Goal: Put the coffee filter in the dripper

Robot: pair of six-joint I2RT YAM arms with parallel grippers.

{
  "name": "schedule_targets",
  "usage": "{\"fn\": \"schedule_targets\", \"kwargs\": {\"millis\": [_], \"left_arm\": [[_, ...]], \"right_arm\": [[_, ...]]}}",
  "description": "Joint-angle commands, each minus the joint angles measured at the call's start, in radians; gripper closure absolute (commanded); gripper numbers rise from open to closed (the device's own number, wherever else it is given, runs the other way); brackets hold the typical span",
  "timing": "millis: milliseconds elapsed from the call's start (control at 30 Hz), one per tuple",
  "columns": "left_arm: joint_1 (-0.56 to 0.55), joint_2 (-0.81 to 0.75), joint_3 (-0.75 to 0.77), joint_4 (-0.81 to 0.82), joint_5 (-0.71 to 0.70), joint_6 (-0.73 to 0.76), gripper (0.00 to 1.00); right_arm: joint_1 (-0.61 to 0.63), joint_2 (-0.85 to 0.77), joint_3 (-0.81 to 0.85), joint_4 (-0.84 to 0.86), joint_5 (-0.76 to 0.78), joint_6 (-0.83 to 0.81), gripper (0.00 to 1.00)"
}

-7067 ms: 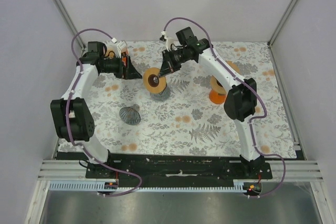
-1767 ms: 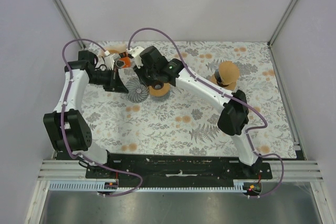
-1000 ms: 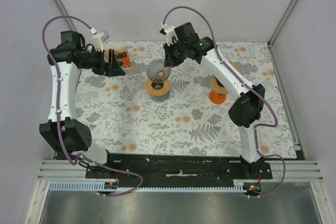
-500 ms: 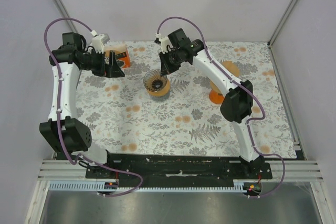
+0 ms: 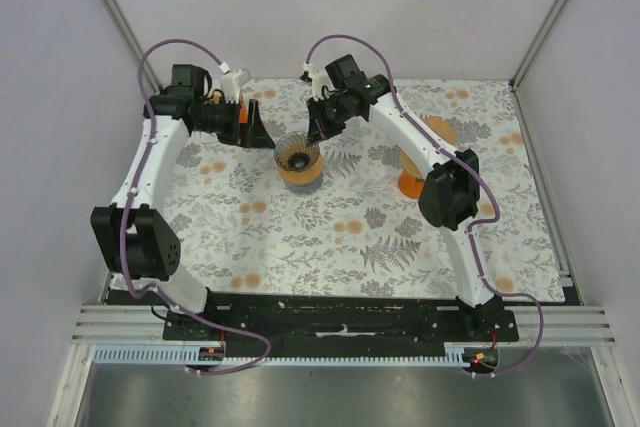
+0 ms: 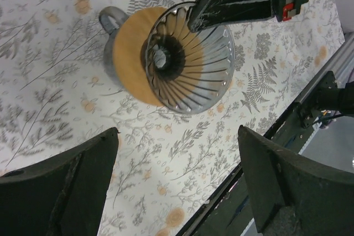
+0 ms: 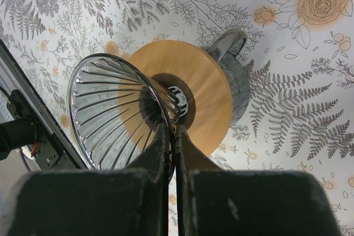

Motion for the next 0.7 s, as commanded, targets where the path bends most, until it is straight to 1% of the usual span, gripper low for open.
{"fn": "schedule_targets", "kwargs": {"millis": [0,100,133,167,233,267,333,367,433,533,667], "left_arm": [[-0.069,0.11,0.018,0.155,-0.039,-0.149,0.11],[-0.097,0.176,0.035,0.18,-0.061,-0.201,0.29],[-0.106,0.191,0.041,0.184,-0.071,-0.206,0.32],[-0.115,0.201,0.041,0.186,-0.094,-0.208,0.33],[-0.131,0.221,0.043,0.197,-0.128,-0.206,0.41],[-0.135,0.228,0.043,0.2,-0.134,-0.205,0.5],[-0.14,0.244,0.04,0.204,-0.136,-0.209,0.72],[-0.14,0.25,0.035,0.209,-0.133,-0.212,0.81],[-0.141,0.267,0.034,0.211,-0.127,-0.217,0.92],[-0.141,0.296,0.026,0.208,-0.128,-0.219,0.98],[-0.141,0.331,0.003,0.198,-0.153,-0.205,0.98]], "right_arm": [[0.004,0.041,0.007,-0.005,0.037,-0.012,1.0],[0.003,0.038,0.005,-0.003,0.043,-0.011,1.0],[0.003,0.035,0.004,-0.003,0.045,-0.011,1.0],[0.003,0.034,0.002,-0.003,0.049,-0.014,1.0],[0.001,0.029,-0.005,-0.003,0.054,-0.021,1.0],[0.001,0.029,-0.01,-0.002,0.054,-0.022,1.0],[0.0,0.035,-0.016,-0.002,0.056,-0.022,1.0],[-0.002,0.04,-0.018,-0.002,0.053,-0.022,1.0],[-0.006,0.057,-0.019,0.0,0.049,-0.022,1.0],[-0.02,0.089,-0.021,0.003,0.056,-0.017,1.0],[-0.029,0.106,-0.06,0.018,0.069,-0.018,1.0]]}}
